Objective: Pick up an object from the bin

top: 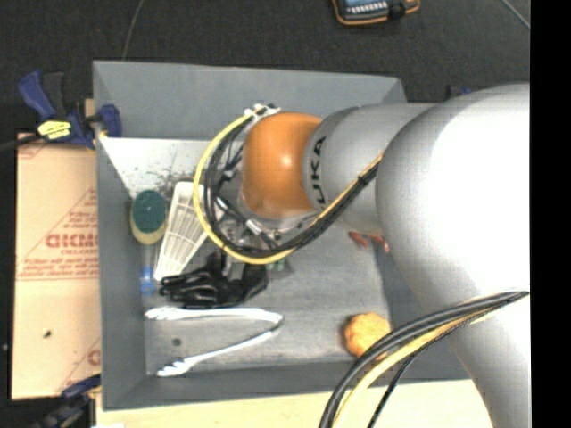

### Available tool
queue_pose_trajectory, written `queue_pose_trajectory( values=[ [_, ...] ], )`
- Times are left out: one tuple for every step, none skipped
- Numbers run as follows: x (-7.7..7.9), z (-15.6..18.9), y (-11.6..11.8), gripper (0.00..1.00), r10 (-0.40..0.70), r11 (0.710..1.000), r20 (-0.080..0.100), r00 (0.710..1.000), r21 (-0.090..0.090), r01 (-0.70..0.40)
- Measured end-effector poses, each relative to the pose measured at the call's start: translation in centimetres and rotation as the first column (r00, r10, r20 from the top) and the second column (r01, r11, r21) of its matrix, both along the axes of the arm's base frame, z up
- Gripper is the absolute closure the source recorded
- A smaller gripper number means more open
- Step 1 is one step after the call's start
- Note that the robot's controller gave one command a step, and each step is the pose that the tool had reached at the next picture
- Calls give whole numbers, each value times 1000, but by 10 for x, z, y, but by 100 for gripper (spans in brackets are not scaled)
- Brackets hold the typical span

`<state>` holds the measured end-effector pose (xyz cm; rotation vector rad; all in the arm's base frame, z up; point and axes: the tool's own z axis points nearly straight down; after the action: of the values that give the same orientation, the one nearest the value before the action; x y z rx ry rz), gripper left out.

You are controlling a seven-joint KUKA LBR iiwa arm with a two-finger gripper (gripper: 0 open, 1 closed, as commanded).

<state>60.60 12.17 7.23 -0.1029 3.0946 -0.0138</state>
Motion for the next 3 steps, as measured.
queue_pose_trajectory(
  values=[
    [0,0,0,100,0,1000,0,1000,0,0],
    [7,82,12,100,10,1000,3,1000,0,-10],
    [8,82,12,100,10,1000,4,1000,-1,-10]
  ],
)
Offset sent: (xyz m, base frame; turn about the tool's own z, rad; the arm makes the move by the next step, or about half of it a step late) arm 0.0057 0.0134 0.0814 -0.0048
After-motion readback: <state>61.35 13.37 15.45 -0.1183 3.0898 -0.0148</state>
